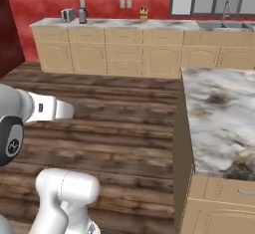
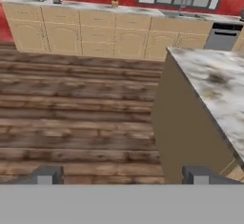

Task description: Navigate to the stand mixer.

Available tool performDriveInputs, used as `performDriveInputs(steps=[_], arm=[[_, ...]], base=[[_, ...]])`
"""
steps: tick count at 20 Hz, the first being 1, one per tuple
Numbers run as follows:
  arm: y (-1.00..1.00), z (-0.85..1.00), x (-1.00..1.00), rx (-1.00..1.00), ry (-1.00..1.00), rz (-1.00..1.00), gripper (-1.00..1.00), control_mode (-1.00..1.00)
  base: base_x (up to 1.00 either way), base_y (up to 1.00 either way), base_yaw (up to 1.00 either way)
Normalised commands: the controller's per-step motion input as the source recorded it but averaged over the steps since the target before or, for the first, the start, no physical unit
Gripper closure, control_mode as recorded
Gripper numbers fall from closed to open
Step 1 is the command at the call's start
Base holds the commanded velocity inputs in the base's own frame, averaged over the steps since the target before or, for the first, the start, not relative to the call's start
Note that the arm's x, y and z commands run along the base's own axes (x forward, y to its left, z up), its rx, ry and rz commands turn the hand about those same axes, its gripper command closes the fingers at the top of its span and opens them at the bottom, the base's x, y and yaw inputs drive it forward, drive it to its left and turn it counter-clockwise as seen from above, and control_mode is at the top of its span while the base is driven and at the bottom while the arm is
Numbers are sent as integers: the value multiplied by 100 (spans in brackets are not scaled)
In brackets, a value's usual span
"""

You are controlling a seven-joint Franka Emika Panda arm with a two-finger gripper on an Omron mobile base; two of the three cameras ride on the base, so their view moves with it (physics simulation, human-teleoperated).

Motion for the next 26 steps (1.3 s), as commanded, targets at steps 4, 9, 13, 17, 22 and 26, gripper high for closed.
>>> performDriveInputs(steps=[4,9,13,17,22,26], arm=[[0,0,0,0,0,0,-100,100],[0,0,0,0,0,0,-100,100],[0,0,0,0,0,0,-100,100],[0,0,0,0,0,0,-100,100],[0,0,0,0,0,0,-100,100],[0,0,0,0,0,0,-100,100]], base=[[100,8,0],[100,0,0],[100,23,-2],[100,47,-8],[100,47,-10],[100,41,-11]])
